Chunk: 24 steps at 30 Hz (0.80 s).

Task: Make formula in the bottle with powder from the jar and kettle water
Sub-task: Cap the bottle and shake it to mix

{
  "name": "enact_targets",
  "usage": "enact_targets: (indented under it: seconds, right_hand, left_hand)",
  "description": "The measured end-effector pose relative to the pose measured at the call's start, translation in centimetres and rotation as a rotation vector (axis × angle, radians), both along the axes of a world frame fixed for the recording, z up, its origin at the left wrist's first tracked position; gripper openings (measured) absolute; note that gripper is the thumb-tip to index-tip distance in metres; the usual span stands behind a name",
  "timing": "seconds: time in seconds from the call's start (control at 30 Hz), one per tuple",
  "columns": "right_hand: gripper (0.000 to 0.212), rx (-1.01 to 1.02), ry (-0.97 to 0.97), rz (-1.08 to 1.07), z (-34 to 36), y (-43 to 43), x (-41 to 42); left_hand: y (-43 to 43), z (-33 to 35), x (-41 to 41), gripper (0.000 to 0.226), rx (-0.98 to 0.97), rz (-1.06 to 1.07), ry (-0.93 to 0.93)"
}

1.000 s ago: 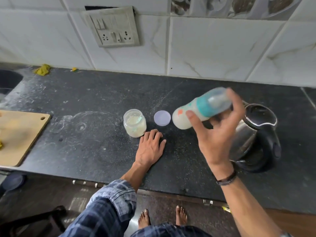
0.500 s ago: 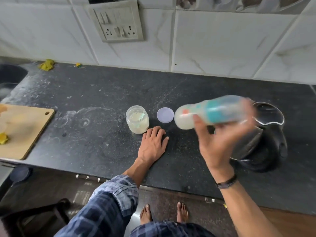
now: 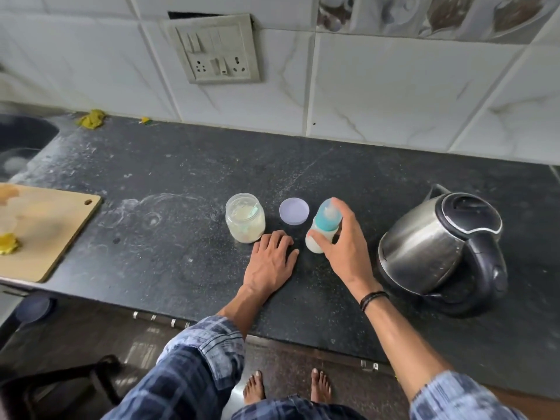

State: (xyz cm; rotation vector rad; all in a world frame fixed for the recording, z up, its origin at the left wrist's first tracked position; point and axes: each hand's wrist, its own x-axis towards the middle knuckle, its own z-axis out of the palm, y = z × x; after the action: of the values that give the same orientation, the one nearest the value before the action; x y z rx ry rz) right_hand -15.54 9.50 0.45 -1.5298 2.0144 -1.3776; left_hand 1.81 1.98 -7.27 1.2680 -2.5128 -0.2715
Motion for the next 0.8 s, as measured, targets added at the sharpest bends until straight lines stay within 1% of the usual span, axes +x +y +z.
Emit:
enact_targets:
  seconds: [0.17, 0.33, 0.47, 0.57, 0.63, 0.73, 0.8]
  right_hand:
    - [0.078, 0.079, 0.05, 0.024, -2.1, -0.2, 0.2]
    - [0.079, 0.08, 0.105, 0.05, -2.5, -0.8, 0.4]
    - [0.087, 0.056, 0.1, 0.053, -3.2, -1.0, 0.3]
    - [0.102, 0.015, 0.034, 0.005, -3.5, -0.9, 0.2]
    - [0.105, -0.031, 0.049, -0.048, -4.0, -0.5, 0.4]
    - [0.093, -0.147, 0.102, -0.135, -4.8, 0.7, 1.1]
    - [0.083, -0.19, 0.127, -0.146, -5.2, 1.8, 1.8]
  left_hand:
    - [0.0, 0.0, 0.1, 0.034, 0.011, -0.003, 0.004]
    - [-0.1, -0.3, 0.1, 0.033, 0.005, -0.005, 0.024]
    - [-0.1, -0.4, 0.1, 0.032, 0.0, 0.0, 0.03]
    - [-0.1, -0.5, 0.1, 0.032, -0.005, -0.001, 0.034]
    - [-0.1, -0.5, 0.1, 0.032, -0.007, -0.003, 0.035]
    - [-0.2, -0.3, 0.1, 0.032, -0.001, -0.003, 0.038]
    - [-0.1, -0.2, 0.1, 0.033, 0.003, -0.004, 0.036]
